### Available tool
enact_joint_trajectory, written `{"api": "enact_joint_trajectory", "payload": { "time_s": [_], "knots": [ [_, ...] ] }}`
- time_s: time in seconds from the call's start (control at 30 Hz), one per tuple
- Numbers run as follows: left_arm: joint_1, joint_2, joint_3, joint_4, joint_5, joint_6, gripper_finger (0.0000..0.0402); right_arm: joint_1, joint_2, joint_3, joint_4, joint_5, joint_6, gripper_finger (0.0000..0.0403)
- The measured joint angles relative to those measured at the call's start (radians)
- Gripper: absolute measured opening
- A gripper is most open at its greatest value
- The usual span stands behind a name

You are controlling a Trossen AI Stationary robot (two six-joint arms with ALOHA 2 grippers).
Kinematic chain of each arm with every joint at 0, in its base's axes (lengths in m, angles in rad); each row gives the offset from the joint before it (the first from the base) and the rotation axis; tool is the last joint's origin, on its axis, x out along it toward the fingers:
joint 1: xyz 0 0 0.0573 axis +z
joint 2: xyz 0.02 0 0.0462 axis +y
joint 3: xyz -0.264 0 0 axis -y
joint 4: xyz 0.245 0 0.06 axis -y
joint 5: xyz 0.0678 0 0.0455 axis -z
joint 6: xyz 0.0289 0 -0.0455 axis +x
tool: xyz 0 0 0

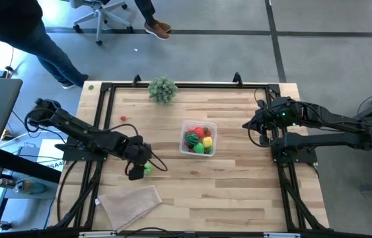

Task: Pick and placing Produce into tupperware
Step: Put the green cabbage into the transparent bin

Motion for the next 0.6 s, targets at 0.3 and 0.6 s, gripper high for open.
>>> {"api": "enact_joint_trajectory", "payload": {
  "time_s": [0.3,0.6],
  "knots": [
    [0.000,0.072,0.000,0.020,0.032,0.000,0.0294,0.000,0.000,0.000,0.000,0.000,0.000,0.0002],
    [-0.007,0.138,0.000,0.048,0.098,-0.005,0.0294,0.000,0.000,0.000,0.000,0.000,0.000,0.0002]
  ]
}}
